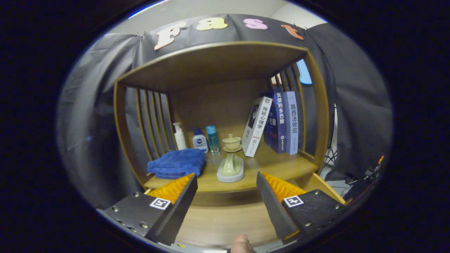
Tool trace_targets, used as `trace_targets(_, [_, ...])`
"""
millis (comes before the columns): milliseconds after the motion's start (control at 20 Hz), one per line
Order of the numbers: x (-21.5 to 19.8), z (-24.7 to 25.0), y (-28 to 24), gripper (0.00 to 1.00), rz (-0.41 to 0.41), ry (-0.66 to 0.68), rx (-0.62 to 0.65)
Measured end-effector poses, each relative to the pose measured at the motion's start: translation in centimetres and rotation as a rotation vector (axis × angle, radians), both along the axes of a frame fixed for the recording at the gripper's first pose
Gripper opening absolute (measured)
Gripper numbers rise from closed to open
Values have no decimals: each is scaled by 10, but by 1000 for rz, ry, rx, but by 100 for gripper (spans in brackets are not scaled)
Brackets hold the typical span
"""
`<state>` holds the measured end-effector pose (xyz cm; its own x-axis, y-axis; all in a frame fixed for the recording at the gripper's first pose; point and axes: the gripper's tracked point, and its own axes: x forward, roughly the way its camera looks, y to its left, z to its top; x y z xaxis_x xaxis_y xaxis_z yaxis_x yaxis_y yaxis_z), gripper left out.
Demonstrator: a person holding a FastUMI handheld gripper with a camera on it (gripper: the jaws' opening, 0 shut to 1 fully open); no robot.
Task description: Pull open the drawer, take out the items inside it, and place them on the countertop above the cabinet.
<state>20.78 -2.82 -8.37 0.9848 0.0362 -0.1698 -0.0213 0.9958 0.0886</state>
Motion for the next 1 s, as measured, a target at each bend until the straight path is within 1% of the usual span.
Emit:
trace_targets(150, [-49,22,4,100,24,-46,65])
trace_targets(300, [-94,33,-7,100,-4,-81,106])
trace_targets(350, [-107,31,-7,100,5,-82,110])
trace_targets(500, [-140,12,-24,99,-46,-96,98])
trace_targets(550, [-150,2,-25,99,-51,-91,102])
trace_targets(650, [-161,-21,-30,98,-70,-77,96])
trace_targets(750, [-167,-41,-29,99,-71,-75,72])
trace_targets(850, [-171,-62,-32,99,-76,-78,-12])
trace_targets(900, [-171,-75,-37,99,-91,-68,-52])
trace_targets(1000, [-167,-94,-31,99,-84,-36,-104])
